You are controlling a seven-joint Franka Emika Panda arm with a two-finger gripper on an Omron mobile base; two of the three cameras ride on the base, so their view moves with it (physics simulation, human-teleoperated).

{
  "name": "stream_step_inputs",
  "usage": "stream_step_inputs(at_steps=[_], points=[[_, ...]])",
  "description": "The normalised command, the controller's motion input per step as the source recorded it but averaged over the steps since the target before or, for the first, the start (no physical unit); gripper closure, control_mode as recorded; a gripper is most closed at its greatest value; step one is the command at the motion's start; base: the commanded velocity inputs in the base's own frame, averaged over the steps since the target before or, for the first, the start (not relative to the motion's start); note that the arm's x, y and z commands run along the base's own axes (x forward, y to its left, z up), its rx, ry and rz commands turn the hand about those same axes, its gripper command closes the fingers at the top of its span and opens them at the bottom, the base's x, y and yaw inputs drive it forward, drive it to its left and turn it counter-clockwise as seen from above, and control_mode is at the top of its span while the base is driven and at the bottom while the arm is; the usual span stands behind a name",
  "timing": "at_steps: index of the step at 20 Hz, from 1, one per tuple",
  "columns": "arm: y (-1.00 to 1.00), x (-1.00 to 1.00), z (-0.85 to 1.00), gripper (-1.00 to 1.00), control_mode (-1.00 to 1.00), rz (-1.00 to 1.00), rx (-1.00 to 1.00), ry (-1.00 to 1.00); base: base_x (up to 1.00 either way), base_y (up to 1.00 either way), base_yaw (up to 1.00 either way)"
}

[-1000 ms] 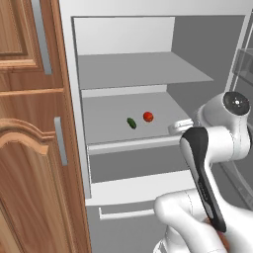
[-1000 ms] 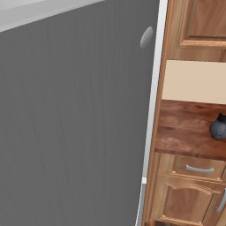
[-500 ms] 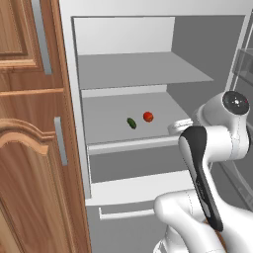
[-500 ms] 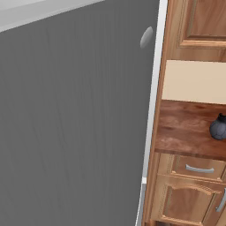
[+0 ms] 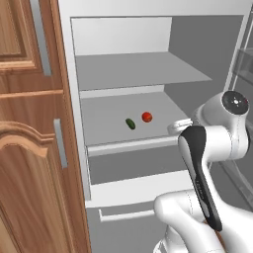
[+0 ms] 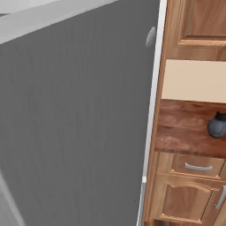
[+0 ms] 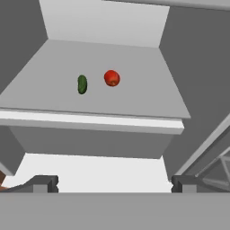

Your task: Move the apple and pickle from the top shelf to the second highest shelf to make space. Then, place the pitcher from the counter on the cleared top shelf.

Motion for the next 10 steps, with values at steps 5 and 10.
stream_step_inputs(at_steps=[5, 10], points=[[0.0, 0.0, 0.0, -1.0, 1.0, 0.0, 0.0, 0.0, 0.1, 0.37, -0.24], [0.0, 0.0, 0.0, -1.0, 1.0, 0.0, 0.0, 0.0, -0.01, 0.33, -0.29]])
